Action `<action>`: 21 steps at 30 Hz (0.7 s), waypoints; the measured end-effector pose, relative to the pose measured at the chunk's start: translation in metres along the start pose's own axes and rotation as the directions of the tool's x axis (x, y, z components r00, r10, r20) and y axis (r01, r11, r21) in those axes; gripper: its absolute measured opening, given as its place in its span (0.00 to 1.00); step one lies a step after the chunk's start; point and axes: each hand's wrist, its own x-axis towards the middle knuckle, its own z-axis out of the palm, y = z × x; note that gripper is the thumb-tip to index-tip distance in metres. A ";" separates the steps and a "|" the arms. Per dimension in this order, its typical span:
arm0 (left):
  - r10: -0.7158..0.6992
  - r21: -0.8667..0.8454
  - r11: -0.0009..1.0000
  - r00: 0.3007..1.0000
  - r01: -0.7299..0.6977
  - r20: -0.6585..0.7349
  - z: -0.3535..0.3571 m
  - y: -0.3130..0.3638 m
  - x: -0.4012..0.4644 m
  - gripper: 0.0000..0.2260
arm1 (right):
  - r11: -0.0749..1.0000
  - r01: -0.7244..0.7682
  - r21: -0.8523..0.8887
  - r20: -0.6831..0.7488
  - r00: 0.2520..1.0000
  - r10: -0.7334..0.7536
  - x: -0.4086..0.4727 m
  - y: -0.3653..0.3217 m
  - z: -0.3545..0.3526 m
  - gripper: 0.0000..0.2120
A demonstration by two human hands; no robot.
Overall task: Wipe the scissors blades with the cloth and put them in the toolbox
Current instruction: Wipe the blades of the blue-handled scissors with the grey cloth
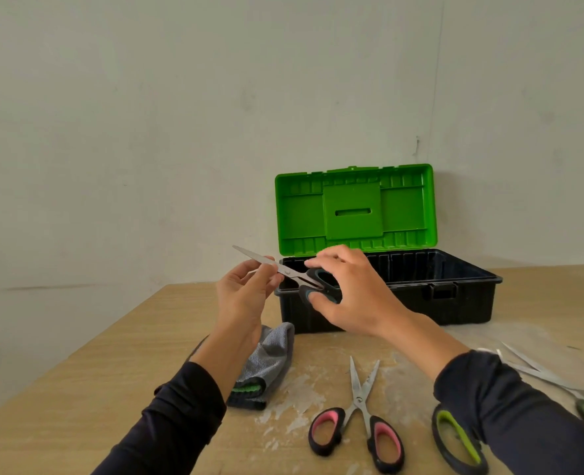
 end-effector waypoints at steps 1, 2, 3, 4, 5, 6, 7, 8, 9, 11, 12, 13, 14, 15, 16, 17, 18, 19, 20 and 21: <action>-0.001 0.013 1.000 1.000 0.001 0.002 0.002 -0.002 0.001 0.03 | 1.000 -0.004 -0.001 0.041 0.999 0.004 0.000 0.003 -0.003 0.27; 0.000 0.022 1.000 1.000 0.000 0.006 0.003 -0.004 0.001 0.03 | 1.000 -0.009 0.002 0.082 0.997 0.009 0.000 0.005 -0.006 0.28; 0.002 0.033 0.999 1.000 -0.002 0.009 0.004 -0.006 0.001 0.03 | 1.000 -0.017 0.005 0.120 0.993 0.017 -0.001 0.008 -0.009 0.31; 0.002 0.037 0.999 1.000 -0.003 0.011 0.004 -0.007 0.002 0.03 | 1.000 -0.025 0.005 0.151 0.988 0.024 -0.001 0.011 -0.011 0.34; 0.001 0.044 0.999 1.000 -0.002 0.011 0.005 -0.008 0.002 0.03 | 1.000 -0.027 -0.001 0.174 0.984 0.026 -0.001 0.012 -0.013 0.37; -0.001 0.046 0.999 1.000 0.001 0.015 0.007 -0.008 0.002 0.03 | 1.000 -0.028 -0.014 0.188 0.982 0.030 -0.002 0.014 -0.015 0.40; -0.001 0.049 0.999 1.000 0.000 0.023 0.008 -0.009 0.003 0.04 | 0.999 -0.027 -0.034 0.189 0.981 0.033 -0.002 0.016 -0.016 0.41; 0.000 0.045 0.999 0.999 -0.001 0.033 0.010 -0.010 0.003 0.04 | 0.998 -0.022 -0.064 0.180 0.983 0.033 -0.002 0.017 -0.018 0.42; 0.003 0.041 0.999 0.999 -0.004 0.043 0.012 -0.010 0.004 0.05 | 0.995 -0.012 -0.099 0.161 0.987 0.028 -0.001 0.019 -0.020 0.42; -0.006 0.011 1.000 0.997 0.005 0.072 0.016 -0.013 0.005 0.03 | 0.988 0.003 -0.154 0.108 0.994 0.014 0.001 0.024 -0.024 0.39; -0.009 -0.012 1.000 0.995 0.010 0.098 0.019 -0.014 0.006 0.00 | 0.986 0.001 -0.167 0.081 0.997 0.012 0.003 0.027 -0.026 0.38; -0.004 -0.014 1.000 0.993 0.006 0.118 0.020 -0.017 0.006 0.03 | 0.985 -0.007 -0.173 0.062 0.998 0.017 0.004 0.030 -0.028 0.36; 0.006 0.013 1.000 0.990 -0.008 0.140 0.021 -0.021 0.005 0.06 | 0.984 -0.018 -0.175 0.052 0.998 0.027 0.005 0.034 -0.030 0.35; 0.048 0.111 0.992 0.987 -0.066 0.153 0.022 -0.028 0.003 0.07 | 0.984 -0.033 -0.177 0.047 0.998 0.042 0.006 0.037 -0.032 0.35; 0.120 0.260 0.951 0.976 -0.165 0.179 0.022 -0.034 -0.001 0.07 | 0.983 -0.051 -0.179 0.042 0.997 0.060 0.009 0.042 -0.034 0.34; 0.209 0.419 0.858 0.948 -0.296 0.241 0.021 -0.040 -0.005 0.07 | 0.981 -0.070 -0.181 0.038 0.996 0.078 0.012 0.048 -0.036 0.33; 0.278 0.537 0.726 0.898 -0.430 0.342 0.020 -0.045 -0.010 0.05 | 0.979 -0.087 -0.182 0.039 0.995 0.095 0.016 0.055 -0.037 0.32; 0.293 0.590 0.590 0.827 -0.551 0.479 0.018 -0.050 -0.012 0.04 | 0.978 -0.103 -0.182 0.051 0.992 0.114 0.021 0.062 -0.038 0.32; 0.248 0.596 0.465 0.743 -0.654 0.622 0.017 -0.053 -0.014 0.03 | 0.977 -0.125 -0.175 0.077 0.987 0.140 0.027 0.070 -0.040 0.31; 0.162 0.581 0.351 0.659 -0.734 0.734 0.015 -0.057 -0.013 0.02 | 0.975 -0.155 -0.162 0.117 0.978 0.175 0.033 0.077 -0.041 0.31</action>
